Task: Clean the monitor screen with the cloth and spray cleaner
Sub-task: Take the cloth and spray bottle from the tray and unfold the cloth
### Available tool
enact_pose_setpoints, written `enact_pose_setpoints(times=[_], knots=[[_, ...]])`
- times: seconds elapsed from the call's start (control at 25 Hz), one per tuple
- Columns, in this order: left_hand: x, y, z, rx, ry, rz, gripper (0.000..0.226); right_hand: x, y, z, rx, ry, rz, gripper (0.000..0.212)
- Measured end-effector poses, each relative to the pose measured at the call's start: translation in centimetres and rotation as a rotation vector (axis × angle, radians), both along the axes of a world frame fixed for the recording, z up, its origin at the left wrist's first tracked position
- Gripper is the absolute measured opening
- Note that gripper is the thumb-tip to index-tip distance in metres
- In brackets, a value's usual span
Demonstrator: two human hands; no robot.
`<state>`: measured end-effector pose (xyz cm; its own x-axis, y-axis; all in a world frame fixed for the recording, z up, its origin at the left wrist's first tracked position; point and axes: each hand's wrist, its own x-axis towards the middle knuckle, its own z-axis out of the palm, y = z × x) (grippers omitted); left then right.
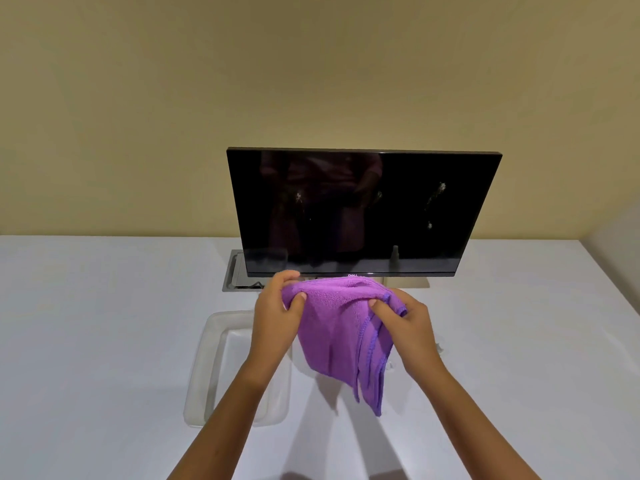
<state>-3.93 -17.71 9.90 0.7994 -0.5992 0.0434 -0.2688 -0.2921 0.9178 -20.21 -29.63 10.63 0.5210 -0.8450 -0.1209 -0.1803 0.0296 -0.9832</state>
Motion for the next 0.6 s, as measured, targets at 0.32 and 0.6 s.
enact_pose_setpoints(times=[0.32, 0.6], knots=[[-4.3, -0.8, 1.1, 0.003, 0.158, -0.204, 0.024, 1.1, 0.6, 1.5, -0.007, 0.052, 0.169, 0.012], [-5.0, -1.5, 1.8, -0.052, 0.175, -0.211, 0.014, 0.3, 0.8, 1.4, 0.03, 0.0, 0.394, 0.015]])
